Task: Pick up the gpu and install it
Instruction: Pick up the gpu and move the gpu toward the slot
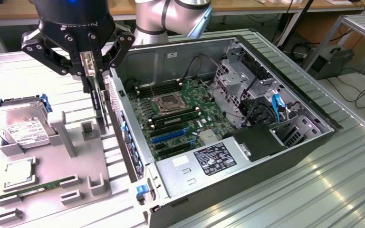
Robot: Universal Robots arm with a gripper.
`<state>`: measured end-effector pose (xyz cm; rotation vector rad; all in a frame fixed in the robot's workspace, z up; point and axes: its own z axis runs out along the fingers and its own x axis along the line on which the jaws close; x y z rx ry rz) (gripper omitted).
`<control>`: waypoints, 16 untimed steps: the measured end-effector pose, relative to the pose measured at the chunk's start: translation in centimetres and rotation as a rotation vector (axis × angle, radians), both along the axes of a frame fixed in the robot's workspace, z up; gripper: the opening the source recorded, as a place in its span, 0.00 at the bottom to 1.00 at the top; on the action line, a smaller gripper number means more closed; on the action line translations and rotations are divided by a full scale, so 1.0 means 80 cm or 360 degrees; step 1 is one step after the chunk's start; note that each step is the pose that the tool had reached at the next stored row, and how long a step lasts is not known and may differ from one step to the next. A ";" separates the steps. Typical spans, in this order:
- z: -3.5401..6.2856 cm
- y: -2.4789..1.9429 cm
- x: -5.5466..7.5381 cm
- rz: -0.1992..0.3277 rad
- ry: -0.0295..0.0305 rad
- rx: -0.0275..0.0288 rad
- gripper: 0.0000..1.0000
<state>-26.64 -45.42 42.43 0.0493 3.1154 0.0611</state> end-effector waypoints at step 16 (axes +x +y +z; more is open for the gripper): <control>0.000 0.0000 0.015 0.0000 0.00000 -0.00001 0.26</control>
